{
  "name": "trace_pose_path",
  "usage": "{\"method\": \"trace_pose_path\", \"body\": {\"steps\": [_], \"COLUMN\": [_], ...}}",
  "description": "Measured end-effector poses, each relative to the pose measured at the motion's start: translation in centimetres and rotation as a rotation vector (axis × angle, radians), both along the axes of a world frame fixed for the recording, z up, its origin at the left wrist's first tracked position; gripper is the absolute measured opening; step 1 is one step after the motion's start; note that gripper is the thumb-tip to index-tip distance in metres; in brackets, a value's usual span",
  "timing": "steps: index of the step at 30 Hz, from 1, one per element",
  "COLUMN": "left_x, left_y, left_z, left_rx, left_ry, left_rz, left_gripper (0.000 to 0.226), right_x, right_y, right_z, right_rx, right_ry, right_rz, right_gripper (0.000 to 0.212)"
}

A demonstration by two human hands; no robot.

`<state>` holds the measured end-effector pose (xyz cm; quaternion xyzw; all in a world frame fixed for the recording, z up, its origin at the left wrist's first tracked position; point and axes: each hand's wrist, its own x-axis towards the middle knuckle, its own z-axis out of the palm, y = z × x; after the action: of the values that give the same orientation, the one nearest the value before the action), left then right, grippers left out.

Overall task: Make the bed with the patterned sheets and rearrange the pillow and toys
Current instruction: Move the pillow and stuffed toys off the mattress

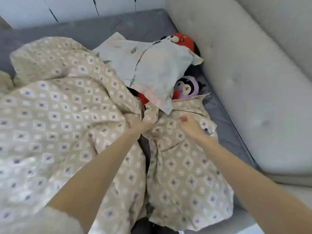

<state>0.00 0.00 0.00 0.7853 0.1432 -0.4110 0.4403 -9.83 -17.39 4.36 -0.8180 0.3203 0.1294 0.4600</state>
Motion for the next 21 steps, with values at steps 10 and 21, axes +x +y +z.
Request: {"method": "trace_pose_path", "body": {"steps": [10,21], "left_x": [1.4,-3.3], "left_y": [-3.5,-7.9], "left_z": [-4.3,7.5], "left_rx": [0.072,-0.294], "left_ry": [-0.035,0.192], "left_rz": [-0.159,-0.281], "left_gripper": [0.049,0.018], "right_x": [0.2,-8.1], "right_y": [-1.2,-1.0], "right_z": [-3.8,4.5], "right_rx": [-0.043,-0.007], "right_ry": [0.067,0.274], "right_rz": [-0.117,-0.094], "right_gripper": [0.036,0.049]}}
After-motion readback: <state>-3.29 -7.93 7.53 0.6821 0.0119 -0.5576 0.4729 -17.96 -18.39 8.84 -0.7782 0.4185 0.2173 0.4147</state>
